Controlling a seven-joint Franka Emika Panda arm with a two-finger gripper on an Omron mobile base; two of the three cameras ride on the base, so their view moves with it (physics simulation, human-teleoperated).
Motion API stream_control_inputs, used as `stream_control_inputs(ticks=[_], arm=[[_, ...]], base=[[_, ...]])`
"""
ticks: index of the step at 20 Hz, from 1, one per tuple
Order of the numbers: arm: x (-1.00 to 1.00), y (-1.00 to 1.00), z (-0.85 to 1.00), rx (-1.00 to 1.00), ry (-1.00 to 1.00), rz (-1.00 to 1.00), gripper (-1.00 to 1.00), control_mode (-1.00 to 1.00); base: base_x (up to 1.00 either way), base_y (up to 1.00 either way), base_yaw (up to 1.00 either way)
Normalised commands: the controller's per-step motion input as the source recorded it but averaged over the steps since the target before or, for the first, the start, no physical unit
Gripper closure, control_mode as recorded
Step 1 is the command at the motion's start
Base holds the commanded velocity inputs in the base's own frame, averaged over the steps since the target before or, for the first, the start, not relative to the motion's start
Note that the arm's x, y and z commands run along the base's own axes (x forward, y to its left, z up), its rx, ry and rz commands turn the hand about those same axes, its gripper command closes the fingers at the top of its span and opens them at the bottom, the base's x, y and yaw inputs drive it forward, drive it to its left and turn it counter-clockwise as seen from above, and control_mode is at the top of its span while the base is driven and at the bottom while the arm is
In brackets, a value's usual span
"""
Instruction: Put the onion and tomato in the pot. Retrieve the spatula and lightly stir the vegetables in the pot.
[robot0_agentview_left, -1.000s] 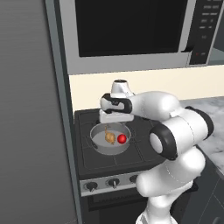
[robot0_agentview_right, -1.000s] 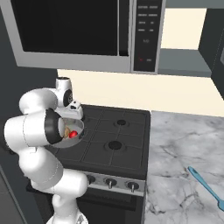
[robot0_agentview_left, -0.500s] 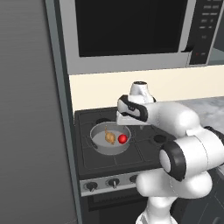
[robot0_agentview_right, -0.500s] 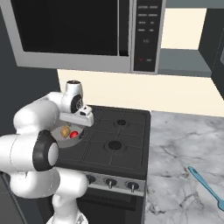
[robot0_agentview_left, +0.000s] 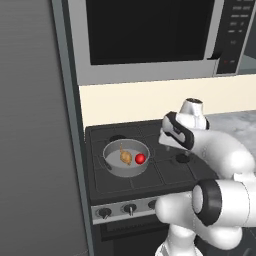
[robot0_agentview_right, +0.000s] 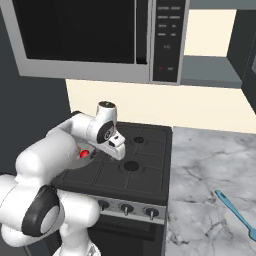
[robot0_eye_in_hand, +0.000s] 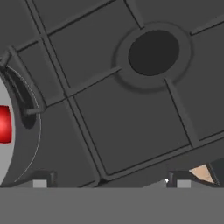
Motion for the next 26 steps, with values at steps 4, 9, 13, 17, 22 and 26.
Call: stream_control_inputs(ticks=[4,9,13,17,22,26], arm=[[-0.15,-0.92,-0.01,0.06,0.0,-0.38,-1.0,-1.0],[0.0,-0.87,0.01,0.02,0.0,-0.49,-1.0,-1.0],[-0.1,-0.77,0.0,0.0,0.0,-0.5,-1.0,-1.0],[-0.36,-0.84,0.0,0.02,0.0,-0.45,-1.0,-1.0],[-0.51,-0.88,-0.17,0.03,0.0,-0.44,-1.0,-1.0],[-0.34,-0.95,-0.08,0.02,0.0,-0.44,-1.0,-1.0]], base=[[0.0,0.0,0.0],[0.0,0.0,0.0],[0.0,0.0,0.0],[0.0,0.0,0.0],[0.0,0.0,0.0],[0.0,0.0,0.0]])
